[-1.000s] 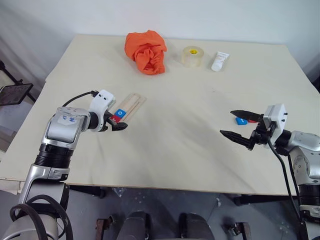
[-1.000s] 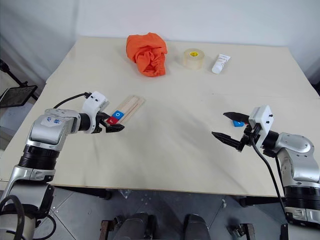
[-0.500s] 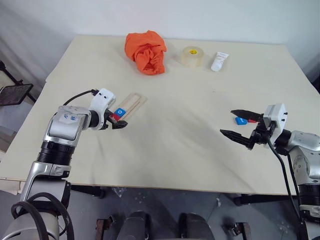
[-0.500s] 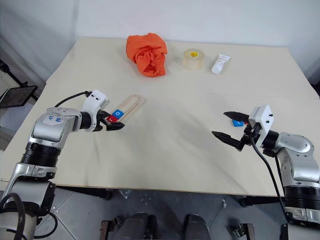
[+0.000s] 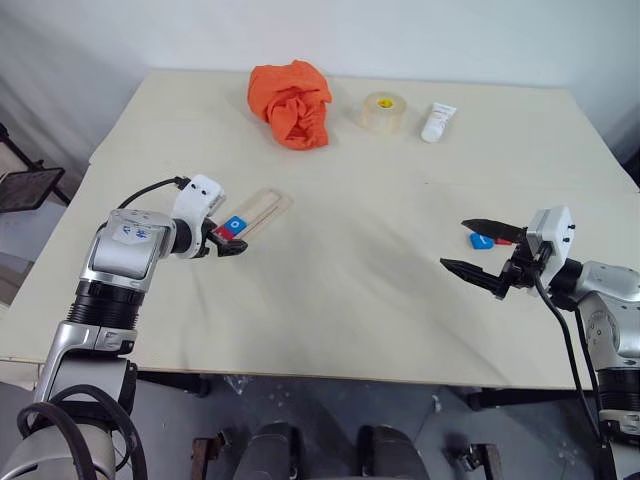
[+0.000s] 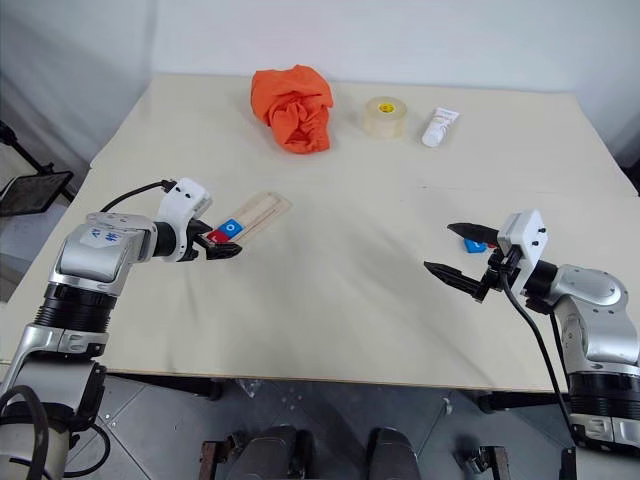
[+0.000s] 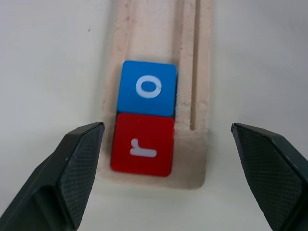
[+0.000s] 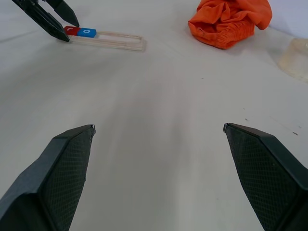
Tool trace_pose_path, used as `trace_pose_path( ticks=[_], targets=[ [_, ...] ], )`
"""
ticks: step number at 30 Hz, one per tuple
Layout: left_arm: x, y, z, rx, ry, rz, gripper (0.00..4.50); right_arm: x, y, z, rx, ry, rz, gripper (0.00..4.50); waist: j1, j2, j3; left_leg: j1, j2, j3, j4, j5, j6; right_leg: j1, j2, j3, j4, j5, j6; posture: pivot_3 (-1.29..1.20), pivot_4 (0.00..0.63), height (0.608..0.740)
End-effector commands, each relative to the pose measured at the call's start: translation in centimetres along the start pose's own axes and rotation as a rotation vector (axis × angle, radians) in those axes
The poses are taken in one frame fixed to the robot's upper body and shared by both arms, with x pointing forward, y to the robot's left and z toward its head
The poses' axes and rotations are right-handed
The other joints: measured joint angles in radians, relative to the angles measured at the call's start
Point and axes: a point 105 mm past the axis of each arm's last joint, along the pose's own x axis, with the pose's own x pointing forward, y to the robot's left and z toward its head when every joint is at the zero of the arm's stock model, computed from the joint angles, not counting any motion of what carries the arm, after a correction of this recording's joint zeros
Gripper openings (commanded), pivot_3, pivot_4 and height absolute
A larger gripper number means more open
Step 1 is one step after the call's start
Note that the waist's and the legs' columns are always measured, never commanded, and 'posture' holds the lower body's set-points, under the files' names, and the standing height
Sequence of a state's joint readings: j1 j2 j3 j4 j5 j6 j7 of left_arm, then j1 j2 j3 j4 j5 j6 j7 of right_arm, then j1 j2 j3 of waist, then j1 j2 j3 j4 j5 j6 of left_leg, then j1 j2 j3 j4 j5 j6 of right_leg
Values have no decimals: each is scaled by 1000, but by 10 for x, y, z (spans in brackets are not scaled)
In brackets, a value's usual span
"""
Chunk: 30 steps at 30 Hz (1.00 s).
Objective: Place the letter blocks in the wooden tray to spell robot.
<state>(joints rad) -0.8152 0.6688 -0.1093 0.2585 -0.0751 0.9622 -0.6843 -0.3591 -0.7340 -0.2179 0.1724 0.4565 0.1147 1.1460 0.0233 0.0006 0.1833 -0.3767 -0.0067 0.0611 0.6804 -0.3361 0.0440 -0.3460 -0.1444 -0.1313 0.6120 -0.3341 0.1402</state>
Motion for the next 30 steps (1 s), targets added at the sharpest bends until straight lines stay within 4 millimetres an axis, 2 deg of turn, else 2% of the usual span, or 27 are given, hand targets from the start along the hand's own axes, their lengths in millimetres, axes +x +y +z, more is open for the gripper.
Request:
trace_pose_path(
  ticks=[1, 4, 16, 21, 27, 30],
  targets=[
    [-4, 8, 7, 26, -13, 32, 4500, 1, -3, 7, -20, -27, -4, 4479, 0, 0, 0, 0, 0, 0, 0, 0, 0, 0, 0, 0, 0, 0, 0, 0, 150, 740],
    [-4, 7, 11, 22, -26, 26, 4500, 1, -4, 8, -21, -27, -6, 4479, 0, 0, 0, 0, 0, 0, 0, 0, 0, 0, 0, 0, 0, 0, 0, 0, 150, 740],
    [13, 13, -10, 58, 59, -2, 4500, 3, -5, 8, -25, -29, -5, 4479, 1, 0, 0, 0, 0, 0, 0, 0, 0, 0, 0, 0, 1, 0, 0, 0, 150, 740],
    [13, 10, -15, 90, 84, -29, 3391, 0, -4, 8, -25, -26, -13, 4500, 0, 0, 0, 0, 0, 0, 1, 0, 0, 0, 0, 0, 1, 0, 0, 0, 150, 740],
    [11, 1, -19, 151, 69, -86, 3387, -2, -4, 8, -24, -24, -23, 4500, -2, 0, 0, 0, 0, 0, 0, 0, 0, 0, 0, 0, 1, 0, 0, 0, 150, 740],
    [10, -11, -23, 277, 17, -138, 3387, -4, -3, 7, -22, -21, -26, 4500, -2, 0, 0, 0, 0, 0, 0, 0, 0, 0, 0, 0, 1, 0, 0, 0, 150, 740]
  ],
)
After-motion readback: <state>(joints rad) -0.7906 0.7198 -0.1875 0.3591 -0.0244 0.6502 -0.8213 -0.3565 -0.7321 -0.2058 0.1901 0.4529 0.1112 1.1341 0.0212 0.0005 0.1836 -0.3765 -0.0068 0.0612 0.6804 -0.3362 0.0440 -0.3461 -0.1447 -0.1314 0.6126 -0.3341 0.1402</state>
